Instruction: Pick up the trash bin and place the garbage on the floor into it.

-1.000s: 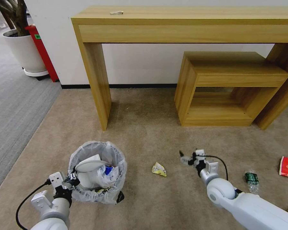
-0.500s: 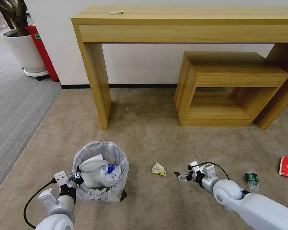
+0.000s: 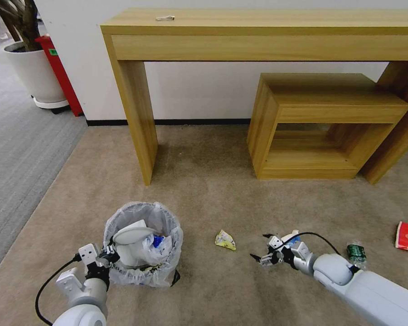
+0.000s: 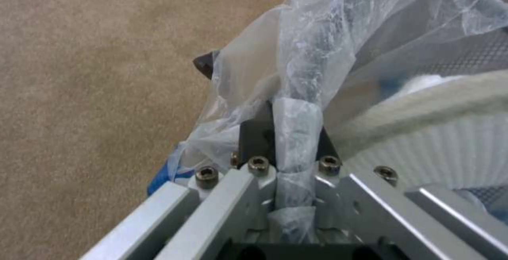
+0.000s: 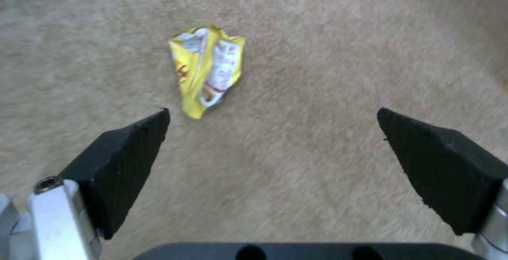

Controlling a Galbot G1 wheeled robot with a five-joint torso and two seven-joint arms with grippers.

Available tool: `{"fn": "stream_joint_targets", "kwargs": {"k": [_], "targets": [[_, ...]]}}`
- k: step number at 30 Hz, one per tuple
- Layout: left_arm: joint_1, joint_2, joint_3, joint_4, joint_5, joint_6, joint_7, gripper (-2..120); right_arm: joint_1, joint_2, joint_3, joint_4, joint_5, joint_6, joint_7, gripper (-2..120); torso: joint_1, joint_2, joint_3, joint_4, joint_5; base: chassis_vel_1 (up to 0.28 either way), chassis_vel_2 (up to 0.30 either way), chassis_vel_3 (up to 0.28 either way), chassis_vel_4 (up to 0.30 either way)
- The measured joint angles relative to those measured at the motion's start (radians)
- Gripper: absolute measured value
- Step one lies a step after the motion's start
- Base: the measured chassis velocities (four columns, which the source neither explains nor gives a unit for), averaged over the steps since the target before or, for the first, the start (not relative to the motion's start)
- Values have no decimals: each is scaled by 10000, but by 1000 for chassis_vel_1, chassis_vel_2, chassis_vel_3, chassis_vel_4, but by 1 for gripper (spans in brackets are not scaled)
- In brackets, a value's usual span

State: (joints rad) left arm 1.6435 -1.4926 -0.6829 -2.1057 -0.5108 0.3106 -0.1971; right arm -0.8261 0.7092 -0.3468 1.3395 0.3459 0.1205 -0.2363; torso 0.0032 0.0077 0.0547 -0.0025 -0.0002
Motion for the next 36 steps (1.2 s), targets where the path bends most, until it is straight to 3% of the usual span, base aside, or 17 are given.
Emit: {"fn": "stream_joint_targets", "kwargs": {"k": [5,13,36], "targets": [[1,-13,-11,45,38,-4,4,1,473,859,-368,-1359,-1088,1034,500,100,1,0,0,2,3,0,0,0,0],[43,-63,-82,133,79,-6,3,1,674,1701,-945,-2715,-1098,1403,797,99,0,0,0,-1,1,0,0,0,0],[76,-105,-151,-31,34,-1,-12,1,1300,2510,-1558,-3631,-927,1818,804,99,1,0,0,1,1,0,0,0,0]]}}
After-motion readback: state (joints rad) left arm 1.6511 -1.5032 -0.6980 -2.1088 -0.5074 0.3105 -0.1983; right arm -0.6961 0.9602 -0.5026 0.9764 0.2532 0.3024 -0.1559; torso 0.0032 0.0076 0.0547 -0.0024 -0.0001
